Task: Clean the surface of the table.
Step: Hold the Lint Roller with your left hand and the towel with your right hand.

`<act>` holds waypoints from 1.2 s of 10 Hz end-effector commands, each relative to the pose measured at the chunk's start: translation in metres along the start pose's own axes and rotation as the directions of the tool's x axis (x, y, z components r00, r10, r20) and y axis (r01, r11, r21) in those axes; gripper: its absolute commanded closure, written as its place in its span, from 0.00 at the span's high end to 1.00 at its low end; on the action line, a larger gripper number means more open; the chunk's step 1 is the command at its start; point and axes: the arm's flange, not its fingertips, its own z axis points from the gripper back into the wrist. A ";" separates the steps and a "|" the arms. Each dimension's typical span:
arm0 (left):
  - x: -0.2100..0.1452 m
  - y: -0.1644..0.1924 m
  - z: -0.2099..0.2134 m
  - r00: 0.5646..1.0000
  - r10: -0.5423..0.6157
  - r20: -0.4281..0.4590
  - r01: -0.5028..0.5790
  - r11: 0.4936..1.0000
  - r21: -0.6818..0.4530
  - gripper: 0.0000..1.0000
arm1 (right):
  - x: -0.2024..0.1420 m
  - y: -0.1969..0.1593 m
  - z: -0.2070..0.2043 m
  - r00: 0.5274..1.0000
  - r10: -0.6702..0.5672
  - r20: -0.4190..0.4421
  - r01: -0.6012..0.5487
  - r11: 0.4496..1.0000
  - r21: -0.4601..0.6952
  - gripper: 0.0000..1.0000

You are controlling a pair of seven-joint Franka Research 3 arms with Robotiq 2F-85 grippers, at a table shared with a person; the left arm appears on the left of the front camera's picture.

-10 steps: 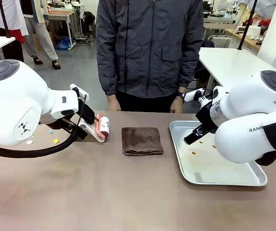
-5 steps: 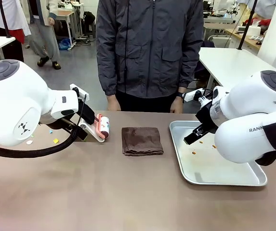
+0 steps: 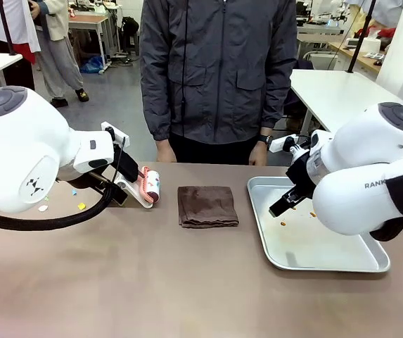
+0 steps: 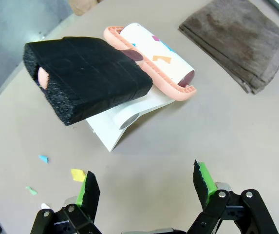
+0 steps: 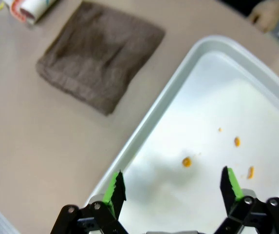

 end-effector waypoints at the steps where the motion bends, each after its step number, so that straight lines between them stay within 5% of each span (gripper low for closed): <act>1: -0.014 0.018 0.036 0.985 0.112 -0.135 -0.115 0.993 -0.019 1.00 | -0.018 0.002 0.037 0.990 -0.124 -0.067 0.133 0.978 0.163 1.00; 4: -0.043 0.045 0.105 0.965 0.221 -0.142 -0.250 0.939 -0.238 1.00 | -0.069 0.006 0.085 0.956 -0.278 -0.091 0.291 0.935 0.201 1.00; 6: -0.068 0.075 0.150 0.954 0.297 -0.032 -0.286 0.878 -0.385 1.00 | -0.123 0.014 0.096 0.921 -0.389 0.025 0.366 0.887 0.283 1.00; 9: -0.125 0.139 0.188 0.892 0.436 0.124 -0.265 0.723 -0.638 1.00 | -0.225 0.018 0.092 0.762 -0.590 0.266 0.390 0.747 0.539 1.00; 12: -0.184 0.176 0.194 0.803 0.571 0.174 -0.272 0.610 -0.745 1.00 | -0.305 0.000 0.070 0.624 -0.731 0.276 0.430 0.616 0.660 1.00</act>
